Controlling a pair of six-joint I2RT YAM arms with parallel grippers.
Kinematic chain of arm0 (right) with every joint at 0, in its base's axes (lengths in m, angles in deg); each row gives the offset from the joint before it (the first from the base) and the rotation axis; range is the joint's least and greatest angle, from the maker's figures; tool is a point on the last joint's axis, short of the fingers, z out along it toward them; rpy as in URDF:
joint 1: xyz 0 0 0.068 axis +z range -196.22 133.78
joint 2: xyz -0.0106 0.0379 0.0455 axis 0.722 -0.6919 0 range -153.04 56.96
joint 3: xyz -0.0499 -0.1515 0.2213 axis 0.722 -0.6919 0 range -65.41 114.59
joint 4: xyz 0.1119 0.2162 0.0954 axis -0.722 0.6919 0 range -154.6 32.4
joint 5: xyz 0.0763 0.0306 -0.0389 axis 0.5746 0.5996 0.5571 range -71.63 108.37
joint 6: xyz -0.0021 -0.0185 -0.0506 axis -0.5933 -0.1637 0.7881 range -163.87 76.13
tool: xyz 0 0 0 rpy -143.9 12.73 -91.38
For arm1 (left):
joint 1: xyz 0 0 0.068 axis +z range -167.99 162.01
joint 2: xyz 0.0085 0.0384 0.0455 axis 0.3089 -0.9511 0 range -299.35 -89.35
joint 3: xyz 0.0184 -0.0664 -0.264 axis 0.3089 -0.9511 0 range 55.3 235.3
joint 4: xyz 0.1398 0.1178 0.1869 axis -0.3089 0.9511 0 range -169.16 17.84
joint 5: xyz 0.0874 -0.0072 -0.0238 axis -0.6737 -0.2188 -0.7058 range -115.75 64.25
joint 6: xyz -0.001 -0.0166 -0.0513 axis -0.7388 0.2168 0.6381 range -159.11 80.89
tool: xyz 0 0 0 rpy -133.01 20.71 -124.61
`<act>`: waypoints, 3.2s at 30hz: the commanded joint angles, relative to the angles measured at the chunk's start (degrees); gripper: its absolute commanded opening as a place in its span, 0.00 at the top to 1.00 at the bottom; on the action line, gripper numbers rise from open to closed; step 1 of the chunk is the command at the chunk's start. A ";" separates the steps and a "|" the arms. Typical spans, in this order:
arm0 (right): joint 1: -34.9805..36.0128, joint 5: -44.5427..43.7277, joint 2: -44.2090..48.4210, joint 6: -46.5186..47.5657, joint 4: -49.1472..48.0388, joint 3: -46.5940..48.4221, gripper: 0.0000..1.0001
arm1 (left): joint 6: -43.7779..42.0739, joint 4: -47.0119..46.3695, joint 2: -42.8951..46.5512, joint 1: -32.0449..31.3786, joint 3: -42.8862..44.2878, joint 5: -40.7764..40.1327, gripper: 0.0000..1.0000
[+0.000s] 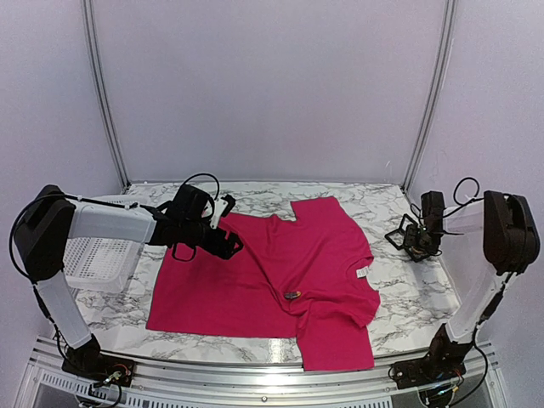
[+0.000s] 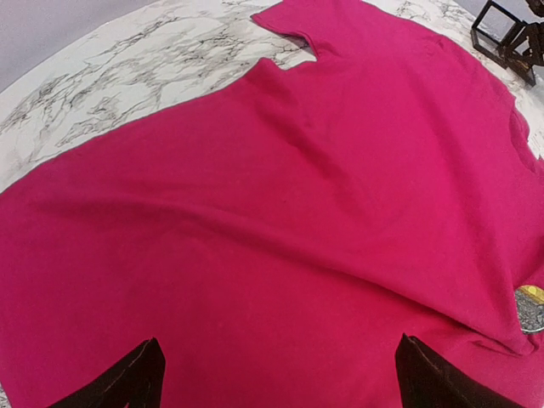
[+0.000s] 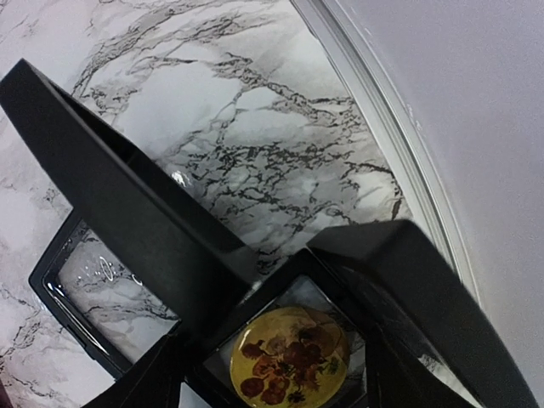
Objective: Pin the brooch onto the clothing
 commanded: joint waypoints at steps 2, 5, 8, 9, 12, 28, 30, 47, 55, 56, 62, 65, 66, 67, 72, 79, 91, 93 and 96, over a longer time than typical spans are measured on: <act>-1.76 2.57 -2.42 2.29 -3.72 1.46 0.32 | -0.79 -1.74 1.01 -0.01 0.28 3.72 0.03; -3.75 6.19 -3.18 1.58 -4.72 0.71 0.37 | -1.22 -1.72 1.34 -0.03 0.29 3.66 0.03; -3.92 5.92 -2.34 2.04 -4.24 -0.19 0.43 | -1.51 -1.53 1.67 0.01 0.07 3.71 0.03; -3.92 6.28 -1.75 2.24 -4.15 -0.55 0.46 | -1.47 -1.48 1.75 -0.07 0.03 3.77 0.03; -3.92 6.47 0.06 2.72 -3.54 -1.73 0.53 | -1.51 -1.48 1.63 -0.08 0.02 4.11 0.03; -3.21 6.70 6.73 4.83 0.15 -3.54 0.65 | -1.86 -2.98 2.94 -0.08 -0.73 6.57 0.03; -3.21 7.04 7.18 4.95 0.51 -3.76 0.65 | -1.86 -3.60 3.32 -0.08 -1.09 6.82 0.03; -2.80 4.11 -0.90 7.85 1.48 -0.86 0.41 | -1.87 -3.59 3.47 -0.17 -1.38 8.56 0.03; -2.21 3.37 1.43 7.94 1.33 -1.63 0.70 | -3.03 -3.60 3.36 -0.17 -1.30 8.91 0.03; -2.16 3.58 1.87 7.94 1.53 -1.53 0.72 | -3.40 -3.60 3.38 -0.17 -1.34 8.99 0.03; -2.07 5.81 4.10 7.81 2.66 -0.85 0.77 | -3.56 -3.54 3.42 -0.17 -1.32 9.18 0.03; -1.90 6.05 5.02 7.84 2.99 -0.90 0.77 | -3.61 -3.50 3.38 -0.16 -1.30 9.34 0.03; -1.90 6.11 5.32 7.81 3.06 -0.95 0.77 | -3.62 -3.56 3.40 -0.17 -1.30 9.45 0.03; -1.89 6.10 5.66 7.77 3.16 -0.96 0.78 | -3.62 -3.55 3.36 -0.17 -1.30 9.45 0.03; -1.69 7.29 6.32 7.91 3.53 -0.86 0.77 | -3.71 -3.67 3.46 -0.15 -1.30 9.86 0.03; 1.52 8.62 8.27 8.14 5.56 -0.30 0.77 | -10.43 -6.81 4.21 -0.67 -1.94 12.86 0.04; 19.24 19.24 19.44 6.14 9.02 -1.90 0.77 | -49.59 -17.60 -1.79 -10.69 1.44 21.14 0.06; 23.81 23.16 20.54 6.61 9.46 -0.88 0.77 | -55.24 -19.14 -2.05 -11.64 1.29 23.83 0.07; 31.37 28.56 21.50 9.44 11.42 1.89 0.77 | -61.88 -19.32 -1.88 -12.81 1.75 25.00 0.07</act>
